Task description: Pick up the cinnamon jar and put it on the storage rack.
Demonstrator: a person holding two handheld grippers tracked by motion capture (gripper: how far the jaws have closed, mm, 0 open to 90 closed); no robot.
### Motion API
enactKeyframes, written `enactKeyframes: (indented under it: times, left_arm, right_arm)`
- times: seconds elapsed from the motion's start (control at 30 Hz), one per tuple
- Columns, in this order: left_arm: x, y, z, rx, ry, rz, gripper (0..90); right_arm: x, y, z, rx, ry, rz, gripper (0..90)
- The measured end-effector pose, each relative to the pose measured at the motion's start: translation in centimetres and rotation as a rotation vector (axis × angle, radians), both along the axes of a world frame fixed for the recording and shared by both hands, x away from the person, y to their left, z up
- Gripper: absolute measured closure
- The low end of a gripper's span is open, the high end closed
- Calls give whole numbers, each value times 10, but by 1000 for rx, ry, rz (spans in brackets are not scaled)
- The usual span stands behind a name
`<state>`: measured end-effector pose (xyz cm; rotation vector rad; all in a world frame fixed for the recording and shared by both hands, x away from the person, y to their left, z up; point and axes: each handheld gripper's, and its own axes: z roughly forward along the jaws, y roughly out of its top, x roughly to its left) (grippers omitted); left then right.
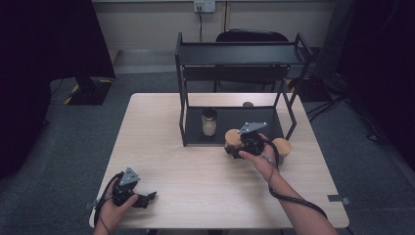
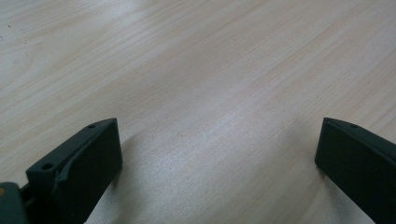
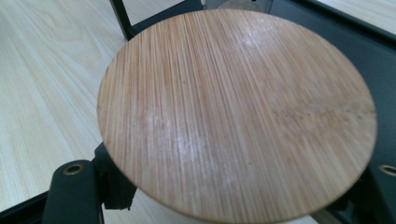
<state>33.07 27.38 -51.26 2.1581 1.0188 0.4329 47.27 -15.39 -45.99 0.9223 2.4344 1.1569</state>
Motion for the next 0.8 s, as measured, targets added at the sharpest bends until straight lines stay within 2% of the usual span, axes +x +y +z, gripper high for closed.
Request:
enactKeyframes:
  times: [0.47,0.8]
  left_arm:
    - [0,0,0,2,0,-2,1]
    - [0,0,0,2,0,-2,1]
  right_arm:
    - [13,3,8,-2,-12,-31,248]
    - [24,6,8,8,-13,-55,248]
